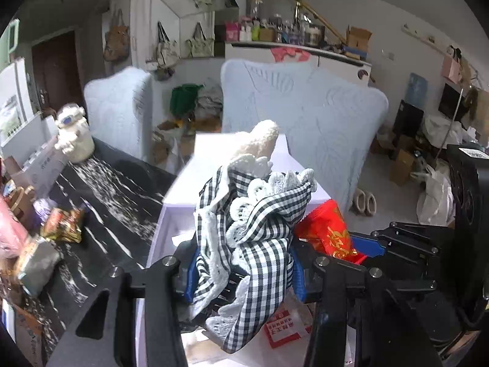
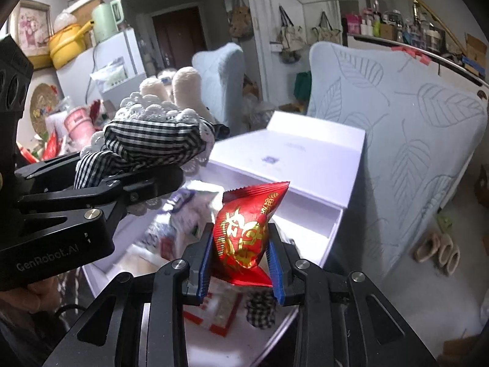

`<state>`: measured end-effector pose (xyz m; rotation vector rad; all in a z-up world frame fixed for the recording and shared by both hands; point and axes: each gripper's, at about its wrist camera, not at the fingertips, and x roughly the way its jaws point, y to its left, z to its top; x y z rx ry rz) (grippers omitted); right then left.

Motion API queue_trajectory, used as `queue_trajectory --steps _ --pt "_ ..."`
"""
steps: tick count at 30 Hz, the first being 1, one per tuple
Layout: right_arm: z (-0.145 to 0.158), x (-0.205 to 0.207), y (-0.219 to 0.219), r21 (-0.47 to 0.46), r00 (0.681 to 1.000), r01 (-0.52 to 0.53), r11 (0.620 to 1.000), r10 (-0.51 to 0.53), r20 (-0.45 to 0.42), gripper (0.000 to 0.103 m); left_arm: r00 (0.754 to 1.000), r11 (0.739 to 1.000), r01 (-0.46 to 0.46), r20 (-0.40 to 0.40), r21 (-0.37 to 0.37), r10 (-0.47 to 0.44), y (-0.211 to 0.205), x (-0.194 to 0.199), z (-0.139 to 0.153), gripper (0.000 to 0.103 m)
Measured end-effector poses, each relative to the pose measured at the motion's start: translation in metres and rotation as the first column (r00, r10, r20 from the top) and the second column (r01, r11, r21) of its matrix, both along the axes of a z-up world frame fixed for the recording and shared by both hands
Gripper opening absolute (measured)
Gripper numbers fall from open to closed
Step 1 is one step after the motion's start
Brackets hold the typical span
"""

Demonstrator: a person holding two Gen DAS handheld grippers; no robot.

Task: Organize soft objects
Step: 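Lift red packet and gingham fabric and carry both over the gift box, then lower both items into the gift box and open both tools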

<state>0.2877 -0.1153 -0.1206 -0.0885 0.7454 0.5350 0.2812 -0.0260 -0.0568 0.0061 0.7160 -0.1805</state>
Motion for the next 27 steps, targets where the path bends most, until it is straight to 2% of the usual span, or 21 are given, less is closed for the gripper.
queue_trajectory --steps 11,14,24,27 --pt "-0.019 0.007 -0.006 -0.055 0.998 0.042 0.998 -0.045 -0.048 0.032 0.993 0.997 -0.015 -0.113 0.073 0.023 -0.010 0.016 -0.038 0.046" --pt "-0.021 0.006 -0.005 -0.066 0.998 0.034 0.997 -0.038 -0.052 0.032 0.994 0.994 -0.023 -0.106 0.109 0.035 -0.012 0.014 -0.039 0.046" --pt "-0.022 0.005 -0.002 -0.096 0.998 0.029 0.995 -0.034 -0.050 0.032 0.993 0.993 -0.030 -0.109 0.115 0.043 -0.013 0.015 -0.039 0.046" --pt "-0.019 0.005 -0.002 -0.109 0.998 0.038 0.993 -0.044 -0.049 0.037 0.992 0.992 -0.031 -0.116 0.119 0.045 -0.013 0.016 -0.039 0.046"
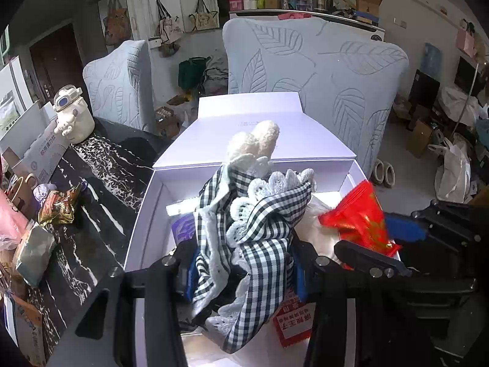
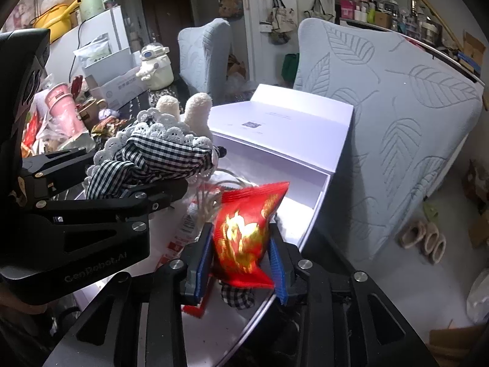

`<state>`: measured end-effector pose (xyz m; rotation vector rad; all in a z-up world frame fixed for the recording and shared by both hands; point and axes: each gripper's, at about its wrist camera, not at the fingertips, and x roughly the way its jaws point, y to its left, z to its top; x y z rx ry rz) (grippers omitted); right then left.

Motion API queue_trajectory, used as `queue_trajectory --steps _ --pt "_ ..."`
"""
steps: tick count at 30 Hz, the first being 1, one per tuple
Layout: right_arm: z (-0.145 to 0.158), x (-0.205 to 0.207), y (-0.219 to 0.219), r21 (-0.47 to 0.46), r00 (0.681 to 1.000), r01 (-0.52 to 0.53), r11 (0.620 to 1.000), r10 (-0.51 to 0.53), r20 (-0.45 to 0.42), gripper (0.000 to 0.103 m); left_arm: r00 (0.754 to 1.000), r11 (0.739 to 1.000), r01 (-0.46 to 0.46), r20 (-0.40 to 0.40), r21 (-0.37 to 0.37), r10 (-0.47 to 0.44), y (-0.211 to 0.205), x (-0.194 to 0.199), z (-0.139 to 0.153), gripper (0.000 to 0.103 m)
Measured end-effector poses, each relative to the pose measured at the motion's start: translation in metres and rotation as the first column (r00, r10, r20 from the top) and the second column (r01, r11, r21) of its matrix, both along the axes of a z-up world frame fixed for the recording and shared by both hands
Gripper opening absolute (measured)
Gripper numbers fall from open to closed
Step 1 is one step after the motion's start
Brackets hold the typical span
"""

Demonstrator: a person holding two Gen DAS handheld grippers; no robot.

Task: Organize soft objects
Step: 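Lower both items into the gift box and open both tools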

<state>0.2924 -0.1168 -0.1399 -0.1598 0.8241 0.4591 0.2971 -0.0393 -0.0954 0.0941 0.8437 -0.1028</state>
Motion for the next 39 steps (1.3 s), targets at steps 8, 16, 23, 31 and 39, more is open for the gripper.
queue_trajectory --steps 8,16,23,31,39 --pt "0.005 -0.004 -0.002 -0.012 1.000 0.020 1.000 -0.020 0.008 0.047 1.000 1.000 -0.012 -0.019 -0.002 0.012 0.003 0.000 0.001 0.046" --pt "0.019 -0.009 -0.011 -0.023 0.998 0.052 0.998 -0.051 0.034 0.051 0.999 1.000 -0.008 -0.051 -0.015 0.007 -0.002 0.001 0.001 0.049" --pt "0.032 -0.012 -0.016 -0.039 0.995 0.082 0.996 -0.080 0.064 0.052 0.998 0.999 -0.037 -0.054 0.007 0.038 -0.004 0.000 0.006 0.061" --pt "0.044 -0.020 -0.017 -0.029 0.992 0.089 0.996 -0.086 0.090 0.052 0.996 0.997 -0.078 0.044 0.011 0.077 0.002 -0.014 0.036 0.081" --pt "0.072 -0.040 -0.017 -0.004 0.985 0.072 0.997 -0.070 0.156 0.052 0.991 0.997 -0.082 0.106 0.006 0.081 0.005 -0.035 0.068 0.081"
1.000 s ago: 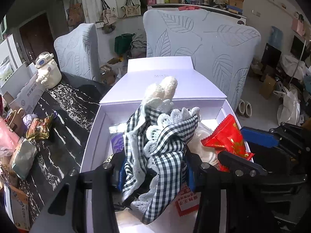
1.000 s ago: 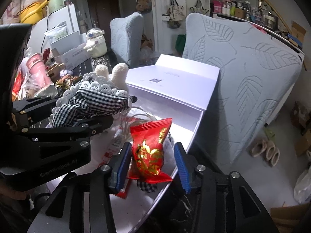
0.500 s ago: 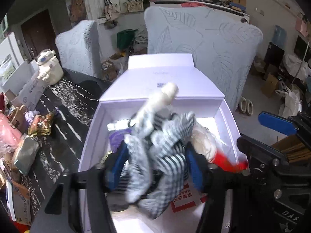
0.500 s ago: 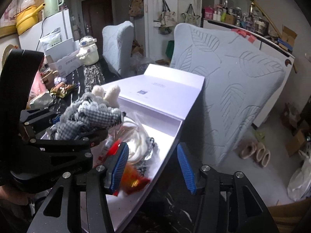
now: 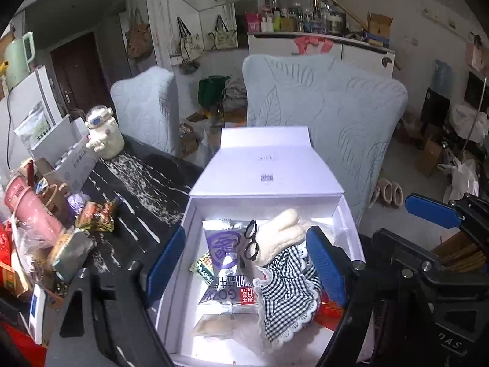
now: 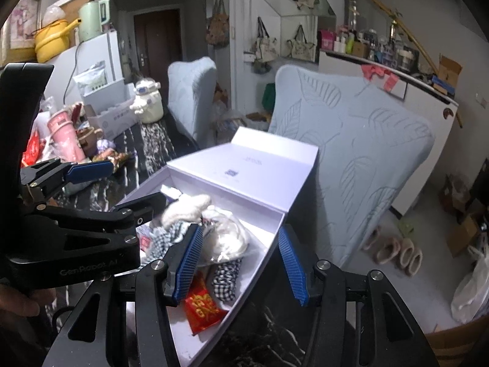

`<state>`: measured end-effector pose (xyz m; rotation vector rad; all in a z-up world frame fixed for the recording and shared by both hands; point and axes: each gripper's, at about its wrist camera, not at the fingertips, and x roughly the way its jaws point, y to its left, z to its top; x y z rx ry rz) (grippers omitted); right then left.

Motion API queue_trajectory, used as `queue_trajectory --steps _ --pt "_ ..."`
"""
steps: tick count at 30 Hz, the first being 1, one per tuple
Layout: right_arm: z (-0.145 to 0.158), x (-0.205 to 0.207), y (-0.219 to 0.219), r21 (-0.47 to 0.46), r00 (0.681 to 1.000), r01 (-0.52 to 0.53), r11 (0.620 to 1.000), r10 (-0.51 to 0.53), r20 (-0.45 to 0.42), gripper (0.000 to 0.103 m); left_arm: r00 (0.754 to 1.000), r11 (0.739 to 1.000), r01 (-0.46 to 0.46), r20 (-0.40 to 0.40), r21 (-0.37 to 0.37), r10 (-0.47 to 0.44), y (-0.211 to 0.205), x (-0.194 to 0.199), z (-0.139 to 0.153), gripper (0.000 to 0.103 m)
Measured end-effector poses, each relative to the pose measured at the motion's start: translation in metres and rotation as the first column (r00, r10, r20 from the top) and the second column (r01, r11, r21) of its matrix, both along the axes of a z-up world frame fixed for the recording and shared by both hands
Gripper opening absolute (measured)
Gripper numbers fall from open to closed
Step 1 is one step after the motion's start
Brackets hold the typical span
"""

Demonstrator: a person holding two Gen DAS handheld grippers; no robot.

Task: Organize soft objects

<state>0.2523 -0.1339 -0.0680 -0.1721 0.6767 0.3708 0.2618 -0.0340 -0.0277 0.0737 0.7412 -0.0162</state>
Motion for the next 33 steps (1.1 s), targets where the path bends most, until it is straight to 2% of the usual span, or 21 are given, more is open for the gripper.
queue_trajectory --steps 10,18,24,33 --pt "0.045 -0.042 -0.004 0.037 0.994 -0.020 0.999 0.016 0.104 0.052 0.994 1.000 0.000 0.106 -0.015 0.002 0.002 -0.045 0.049 0.081" --pt "0.073 -0.081 -0.006 0.054 0.983 -0.021 0.998 0.011 0.184 0.058 0.983 1.000 -0.008 0.183 -0.022 0.012 0.005 -0.087 0.078 0.081" --pt "0.084 -0.109 -0.006 0.064 0.976 -0.021 0.998 0.007 0.219 0.066 0.978 0.999 -0.004 0.209 -0.045 0.013 0.011 -0.118 0.087 0.082" --pt "0.081 -0.141 0.000 0.066 0.973 -0.009 0.998 -0.006 0.229 0.067 0.979 0.998 -0.017 0.204 -0.056 0.028 0.025 -0.149 0.078 0.082"
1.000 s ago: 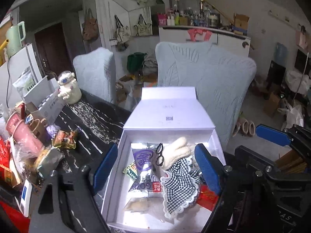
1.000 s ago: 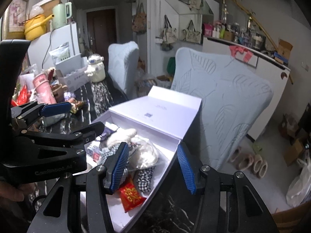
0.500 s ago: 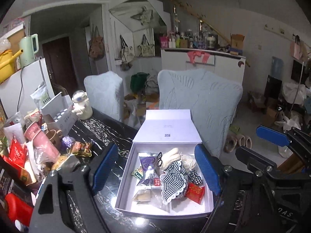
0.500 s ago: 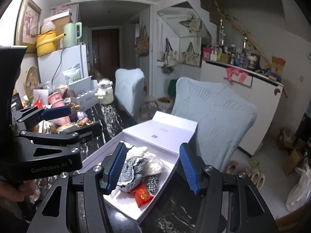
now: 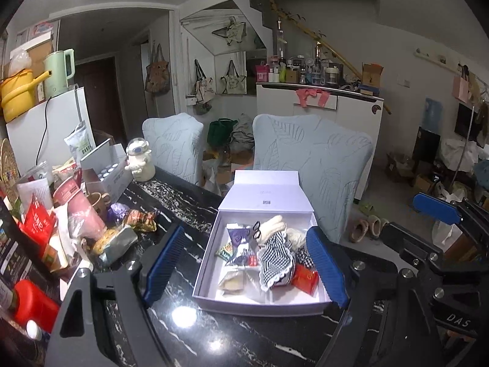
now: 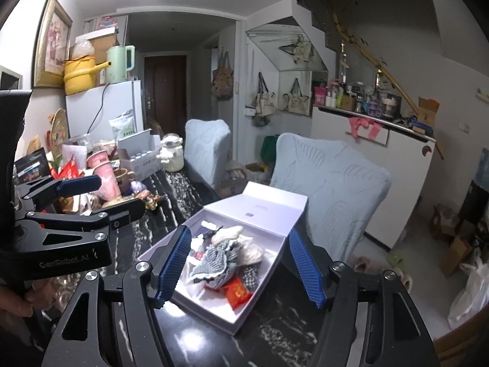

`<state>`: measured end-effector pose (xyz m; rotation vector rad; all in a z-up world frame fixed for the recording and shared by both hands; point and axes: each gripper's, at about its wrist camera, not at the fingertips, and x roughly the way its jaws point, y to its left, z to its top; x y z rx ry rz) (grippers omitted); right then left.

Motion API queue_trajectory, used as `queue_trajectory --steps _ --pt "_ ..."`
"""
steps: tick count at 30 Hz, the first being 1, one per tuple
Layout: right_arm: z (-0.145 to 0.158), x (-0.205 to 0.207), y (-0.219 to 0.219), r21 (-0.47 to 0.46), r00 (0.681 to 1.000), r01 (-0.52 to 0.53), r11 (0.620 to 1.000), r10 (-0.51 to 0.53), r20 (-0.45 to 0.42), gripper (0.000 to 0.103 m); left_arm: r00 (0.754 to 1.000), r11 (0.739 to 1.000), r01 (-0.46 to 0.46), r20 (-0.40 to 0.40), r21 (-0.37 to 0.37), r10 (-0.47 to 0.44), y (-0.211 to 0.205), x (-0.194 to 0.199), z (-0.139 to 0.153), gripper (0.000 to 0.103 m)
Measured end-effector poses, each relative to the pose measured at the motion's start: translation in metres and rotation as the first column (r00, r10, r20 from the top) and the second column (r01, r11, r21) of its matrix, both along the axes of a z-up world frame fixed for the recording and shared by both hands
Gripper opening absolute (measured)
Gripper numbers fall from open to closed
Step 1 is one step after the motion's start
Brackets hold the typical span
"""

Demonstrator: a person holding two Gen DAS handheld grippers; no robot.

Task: Organize soft objects

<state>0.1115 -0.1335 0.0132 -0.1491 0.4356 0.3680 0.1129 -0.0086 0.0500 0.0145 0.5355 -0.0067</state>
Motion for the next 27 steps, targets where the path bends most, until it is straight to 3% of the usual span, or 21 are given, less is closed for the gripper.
queue_trajectory --steps 8,27 --pt "-0.011 -0.016 0.000 0.026 0.999 0.019 0.999 -0.019 -0.026 0.068 1.000 1.000 0.004 0.004 0.026 -0.004 -0.003 -0.015 -0.003 0.082" --pt "-0.031 -0.021 0.006 0.009 0.995 0.050 0.999 -0.049 -0.091 0.069 0.999 0.998 0.001 -0.046 -0.066 -0.004 0.014 -0.025 -0.035 0.082"
